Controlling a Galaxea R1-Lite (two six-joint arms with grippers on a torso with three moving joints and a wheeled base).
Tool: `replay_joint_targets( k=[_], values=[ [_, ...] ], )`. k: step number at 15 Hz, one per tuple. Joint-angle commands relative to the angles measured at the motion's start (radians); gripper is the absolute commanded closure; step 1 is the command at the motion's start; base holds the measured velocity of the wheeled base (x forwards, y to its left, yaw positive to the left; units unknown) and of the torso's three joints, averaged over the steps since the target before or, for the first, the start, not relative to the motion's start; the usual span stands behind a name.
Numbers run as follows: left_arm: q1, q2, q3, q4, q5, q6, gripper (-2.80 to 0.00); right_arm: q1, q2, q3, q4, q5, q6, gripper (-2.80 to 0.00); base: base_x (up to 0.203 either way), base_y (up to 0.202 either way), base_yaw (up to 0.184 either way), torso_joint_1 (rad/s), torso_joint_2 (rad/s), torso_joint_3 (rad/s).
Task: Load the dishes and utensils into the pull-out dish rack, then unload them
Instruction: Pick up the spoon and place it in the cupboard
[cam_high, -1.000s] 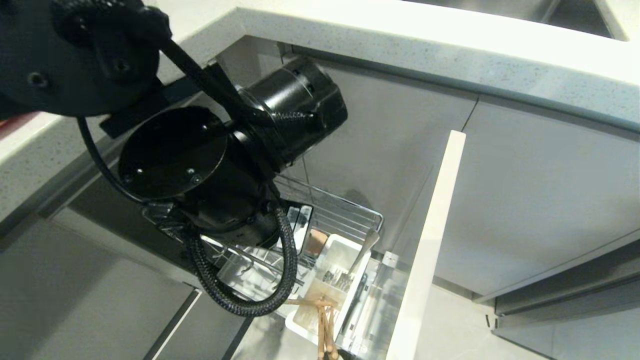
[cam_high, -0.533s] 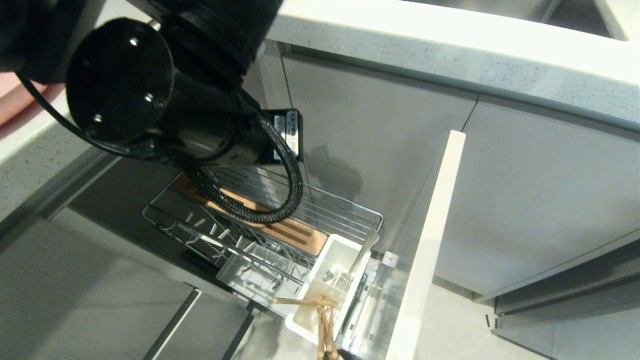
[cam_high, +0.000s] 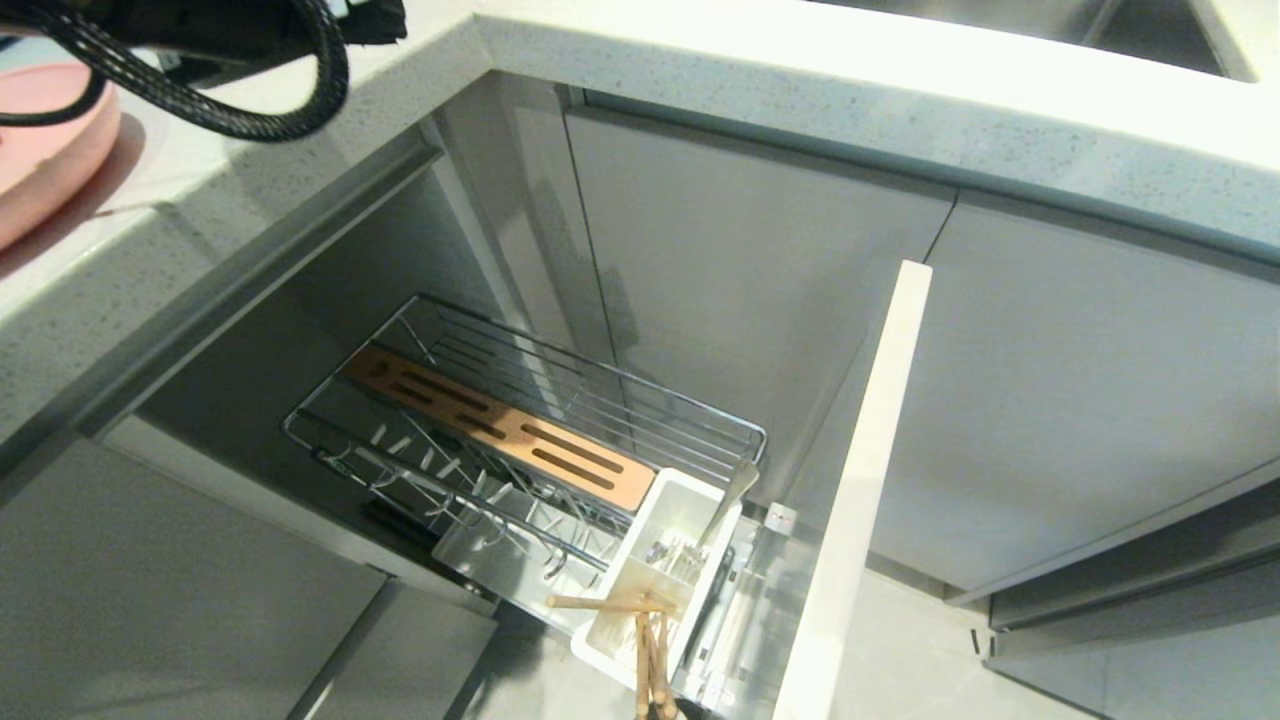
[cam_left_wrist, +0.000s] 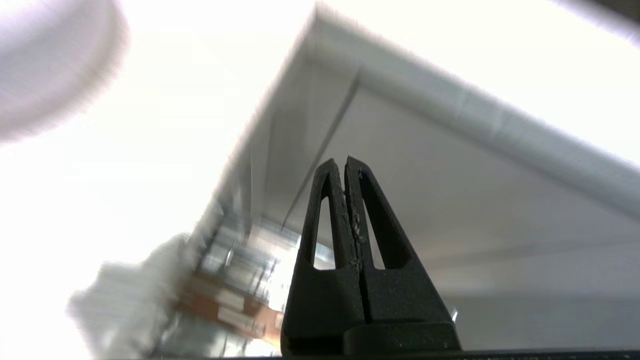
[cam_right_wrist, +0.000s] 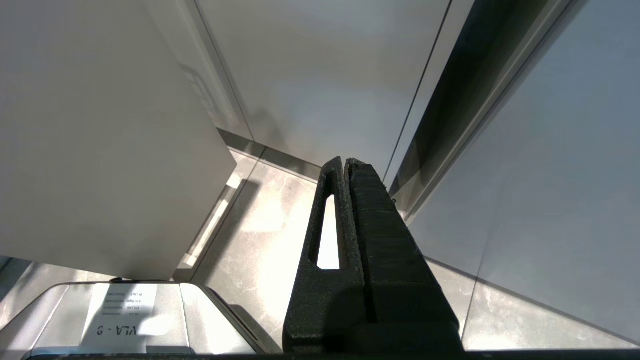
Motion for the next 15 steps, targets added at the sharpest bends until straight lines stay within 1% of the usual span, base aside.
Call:
replay_joint_targets(
  k=[1, 2, 4, 5, 7, 8, 10, 11, 13, 15],
  values=[
    [0.005, -0.054, 0.001, -0.032, -0.005, 0.041, 0.00, 0.000, 0.000, 0.002, 0.000, 0.000, 0.000, 0.00, 0.000, 0.000, 0.000, 0.000, 0.00, 0.000],
    [0.011, -0.063, 0.001, -0.051, -0.006, 0.066, 0.00, 0.000, 0.000, 0.002, 0.000, 0.000, 0.000, 0.00, 0.000, 0.000, 0.000, 0.000, 0.00, 0.000],
    [0.074, -0.083, 0.001, -0.089, -0.022, 0.127, 0.00, 0.000, 0.000, 0.002, 0.000, 0.000, 0.000, 0.00, 0.000, 0.000, 0.000, 0.000, 0.00, 0.000],
    [0.104, -0.098, 0.001, -0.101, -0.045, 0.157, 0.00, 0.000, 0.000, 0.002, 0.000, 0.000, 0.000, 0.00, 0.000, 0.000, 0.000, 0.000, 0.00, 0.000],
    [0.175, -0.135, 0.002, -0.107, -0.103, 0.193, 0.00, 0.000, 0.000, 0.002, 0.000, 0.000, 0.000, 0.00, 0.000, 0.000, 0.000, 0.000, 0.00, 0.000],
    [0.206, -0.155, 0.003, -0.105, -0.112, 0.201, 0.00, 0.000, 0.000, 0.002, 0.000, 0.000, 0.000, 0.00, 0.000, 0.000, 0.000, 0.000, 0.00, 0.000],
    [0.295, -0.193, 0.004, -0.099, -0.144, 0.205, 0.00, 0.000, 0.000, 0.002, 0.000, 0.000, 0.000, 0.00, 0.000, 0.000, 0.000, 0.000, 0.00, 0.000],
    [0.355, -0.216, 0.004, -0.089, -0.176, 0.206, 0.00, 0.000, 0.000, 0.002, 0.000, 0.000, 0.000, 0.00, 0.000, 0.000, 0.000, 0.000, 0.00, 0.000],
    [0.487, -0.277, 0.005, -0.046, -0.276, 0.205, 0.00, 0.000, 0.000, 0.002, 0.000, 0.000, 0.000, 0.00, 0.000, 0.000, 0.000, 0.000, 0.00, 0.000],
    [0.613, -0.332, 0.006, 0.024, -0.360, 0.200, 0.00, 0.000, 0.000, 0.002, 0.000, 0.000, 0.000, 0.00, 0.000, 0.000, 0.000, 0.000, 0.00, 0.000]
  ],
)
